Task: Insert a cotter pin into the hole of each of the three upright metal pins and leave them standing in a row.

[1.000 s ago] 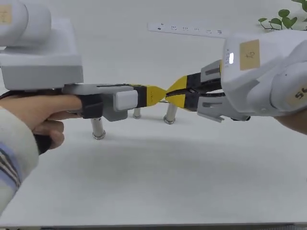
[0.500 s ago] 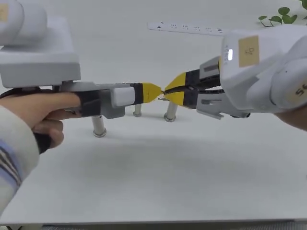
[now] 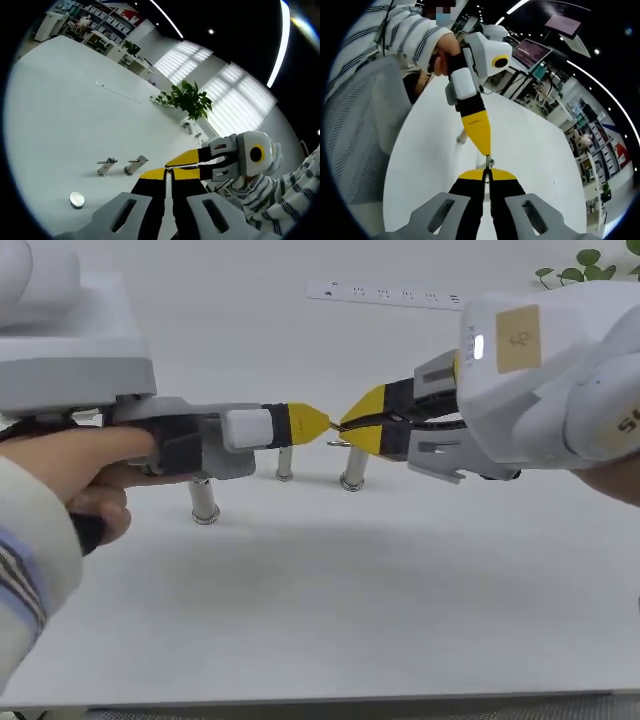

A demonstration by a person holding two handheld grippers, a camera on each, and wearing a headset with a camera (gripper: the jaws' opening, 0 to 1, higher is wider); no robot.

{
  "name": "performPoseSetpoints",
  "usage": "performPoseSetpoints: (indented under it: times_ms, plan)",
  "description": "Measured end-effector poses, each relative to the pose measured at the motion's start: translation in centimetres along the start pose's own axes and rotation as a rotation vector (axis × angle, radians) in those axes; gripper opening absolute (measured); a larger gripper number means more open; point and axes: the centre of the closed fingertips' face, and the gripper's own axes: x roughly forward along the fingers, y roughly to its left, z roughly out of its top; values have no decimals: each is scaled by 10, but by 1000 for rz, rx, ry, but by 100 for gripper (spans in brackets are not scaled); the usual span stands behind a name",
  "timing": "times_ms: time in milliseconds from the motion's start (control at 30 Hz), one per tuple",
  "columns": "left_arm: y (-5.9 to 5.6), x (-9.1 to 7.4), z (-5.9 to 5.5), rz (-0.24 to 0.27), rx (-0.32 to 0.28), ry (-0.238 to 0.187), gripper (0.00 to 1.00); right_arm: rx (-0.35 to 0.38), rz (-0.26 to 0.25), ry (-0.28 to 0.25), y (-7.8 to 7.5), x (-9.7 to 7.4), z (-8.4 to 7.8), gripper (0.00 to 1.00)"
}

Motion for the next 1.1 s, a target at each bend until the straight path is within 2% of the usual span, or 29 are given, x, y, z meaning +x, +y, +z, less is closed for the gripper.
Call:
performPoseSetpoints:
  times_ms: [67, 300, 400, 533, 700, 800, 867, 933, 967, 1033, 1100]
  plan:
    - [1, -1, -2, 4, -23, 14, 0, -6, 6, -1, 2, 0, 0, 3]
    - [4, -2, -2, 14, -26, 17, 0, -7, 11, -9, 3, 1, 1, 3]
    - [5, -3, -4, 6, -27, 41, 0, -9, 22, -18, 5, 1, 1, 3]
    - [3, -5, -4, -8, -10, 47, 0, 29, 21, -49, 5, -1, 4, 4]
    - [2, -7, -4, -17, 2, 48, 0, 67, 0, -78, -3, -6, 4, 14]
    - [2, -8, -4, -23, 33, 53, 0, 110, 17, -98, -3, -9, 3, 16]
    - [0, -11, -5, -33, 77, 62, 0, 176, 64, -82, 3, -10, -3, 16]
    - [-3, -13, -6, -45, 127, 74, 0, 240, 111, -93, 9, -11, -6, 17]
    - [-5, -14, -7, -48, 142, 79, 0, 272, 116, -111, 8, -11, -6, 18]
    - [-8, -16, -10, -63, 208, 97, 0, 338, 171, -136, 16, -14, -3, 18]
    - [-11, -18, -13, -82, 258, 113, 0, 386, 201, -169, 20, -16, 2, 20]
